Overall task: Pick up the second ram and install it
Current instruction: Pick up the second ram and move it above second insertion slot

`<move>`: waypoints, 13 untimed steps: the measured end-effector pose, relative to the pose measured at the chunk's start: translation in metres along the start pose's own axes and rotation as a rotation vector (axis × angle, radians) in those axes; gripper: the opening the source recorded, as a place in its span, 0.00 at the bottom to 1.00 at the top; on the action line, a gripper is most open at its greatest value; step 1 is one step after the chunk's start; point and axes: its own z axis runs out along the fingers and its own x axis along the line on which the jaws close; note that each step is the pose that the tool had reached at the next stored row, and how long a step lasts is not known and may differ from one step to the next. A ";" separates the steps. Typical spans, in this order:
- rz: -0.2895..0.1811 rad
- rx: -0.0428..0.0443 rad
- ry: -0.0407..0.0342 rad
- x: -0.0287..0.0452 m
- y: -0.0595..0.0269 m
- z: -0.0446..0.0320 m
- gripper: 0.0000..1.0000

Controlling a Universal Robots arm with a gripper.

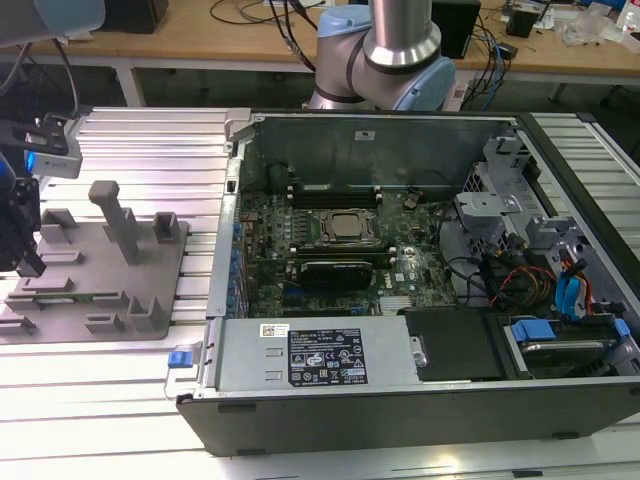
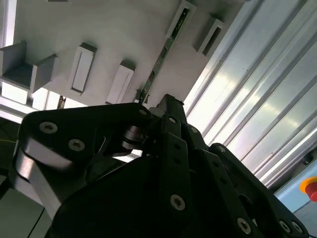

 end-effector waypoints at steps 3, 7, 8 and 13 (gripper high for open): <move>0.000 -0.0001 0.0001 -0.0024 0.0006 0.0152 0.08; 0.000 0.0000 0.0000 -0.0035 0.0005 0.0223 0.08; -0.001 0.0001 0.0001 -0.0042 0.0006 0.0246 0.08; -0.049 0.0004 0.0047 -0.0096 0.0025 0.0310 0.08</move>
